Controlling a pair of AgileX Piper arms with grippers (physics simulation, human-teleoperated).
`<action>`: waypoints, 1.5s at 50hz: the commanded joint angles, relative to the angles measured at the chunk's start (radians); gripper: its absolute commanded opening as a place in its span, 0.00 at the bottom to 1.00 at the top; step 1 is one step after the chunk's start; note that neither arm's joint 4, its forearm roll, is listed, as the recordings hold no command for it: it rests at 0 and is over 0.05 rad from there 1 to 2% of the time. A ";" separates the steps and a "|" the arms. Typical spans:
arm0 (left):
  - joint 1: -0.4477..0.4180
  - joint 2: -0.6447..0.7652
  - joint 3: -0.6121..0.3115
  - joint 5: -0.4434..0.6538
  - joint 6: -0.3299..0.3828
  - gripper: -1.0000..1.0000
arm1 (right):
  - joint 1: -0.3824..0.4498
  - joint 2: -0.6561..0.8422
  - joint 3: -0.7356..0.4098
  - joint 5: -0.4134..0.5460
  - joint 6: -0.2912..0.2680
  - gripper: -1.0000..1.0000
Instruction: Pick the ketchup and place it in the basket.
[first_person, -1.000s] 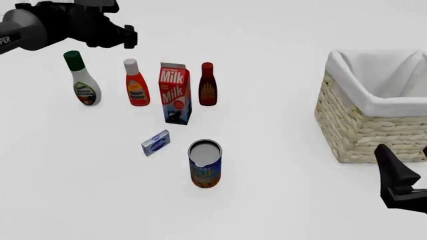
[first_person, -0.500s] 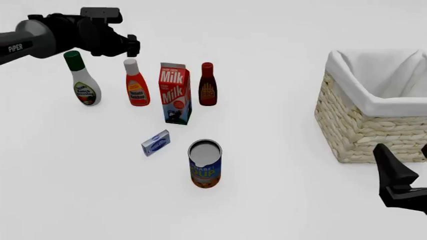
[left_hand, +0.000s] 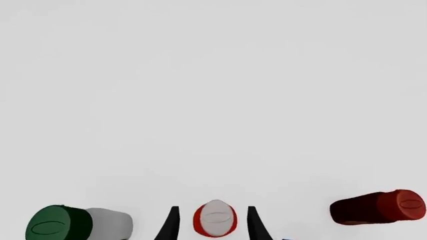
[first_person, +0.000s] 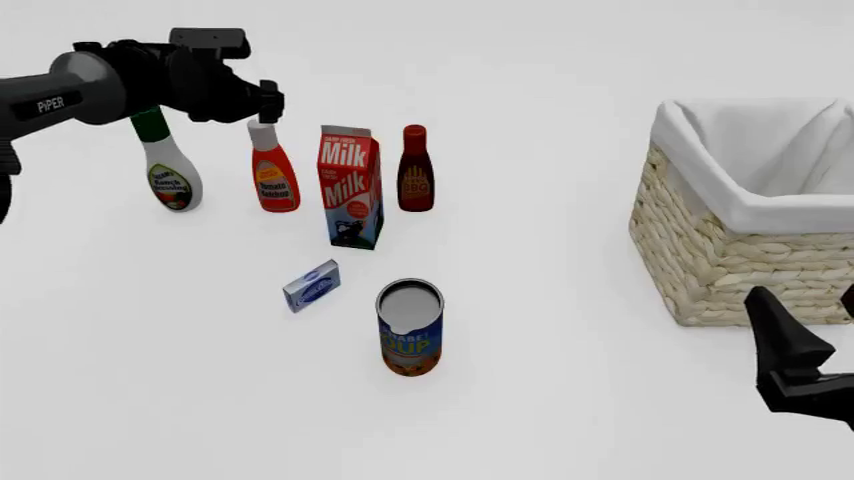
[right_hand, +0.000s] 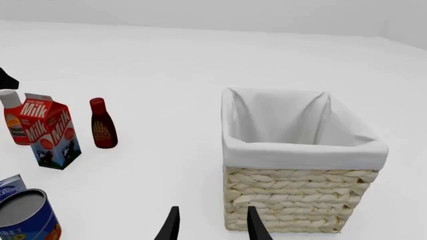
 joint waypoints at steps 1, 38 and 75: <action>-0.001 0.027 -0.017 0.001 -0.002 1.00 | 0.001 0.002 -0.001 0.000 0.002 1.00; -0.005 0.091 0.001 -0.032 -0.011 1.00 | 0.003 0.022 -0.001 -0.015 0.007 1.00; 0.004 0.069 0.037 -0.024 -0.031 0.00 | 0.002 0.003 0.000 -0.006 0.009 1.00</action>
